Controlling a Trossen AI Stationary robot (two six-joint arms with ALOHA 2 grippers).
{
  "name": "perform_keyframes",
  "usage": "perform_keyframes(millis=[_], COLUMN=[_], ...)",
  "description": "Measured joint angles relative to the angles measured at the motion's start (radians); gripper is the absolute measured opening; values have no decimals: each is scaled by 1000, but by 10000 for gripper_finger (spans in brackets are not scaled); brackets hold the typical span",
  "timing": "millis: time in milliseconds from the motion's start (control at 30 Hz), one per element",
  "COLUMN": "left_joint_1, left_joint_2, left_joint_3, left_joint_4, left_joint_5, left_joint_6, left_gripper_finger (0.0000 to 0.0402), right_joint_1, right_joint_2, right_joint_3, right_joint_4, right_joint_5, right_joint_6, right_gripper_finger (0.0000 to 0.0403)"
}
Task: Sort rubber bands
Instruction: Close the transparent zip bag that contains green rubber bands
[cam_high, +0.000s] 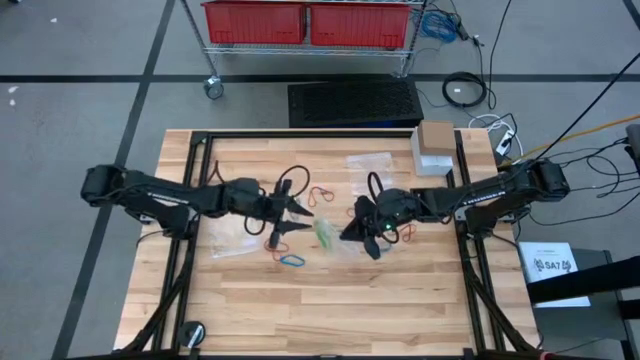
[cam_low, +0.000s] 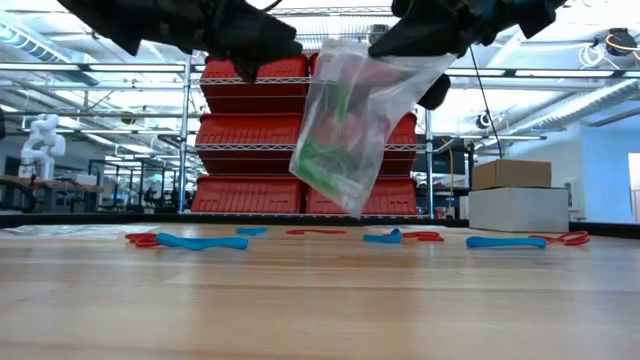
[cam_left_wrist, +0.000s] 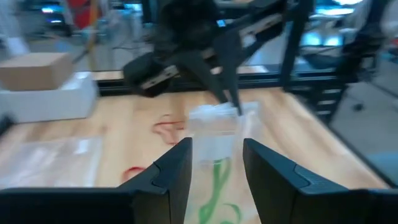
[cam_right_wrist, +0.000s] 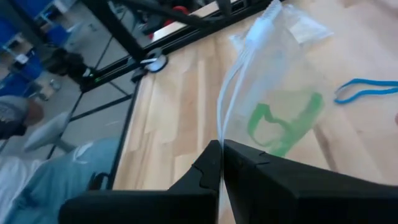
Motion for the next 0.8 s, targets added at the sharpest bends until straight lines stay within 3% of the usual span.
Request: perform_keyframes(millis=[433, 800], left_joint_1=[2, 4], left_joint_2=[116, 126], left_joint_3=[31, 50], left_joint_4=[45, 77], left_joint_5=[61, 86], left_joint_6=[-26, -19], left_gripper_finger=[149, 137], right_joint_1=[20, 35], right_joint_2=[0, 0], right_joint_3=[0, 0], right_joint_4=[7, 8], right_joint_5=[-81, -103], right_joint_6=[-21, -40], right_gripper_finger=[0, 0])
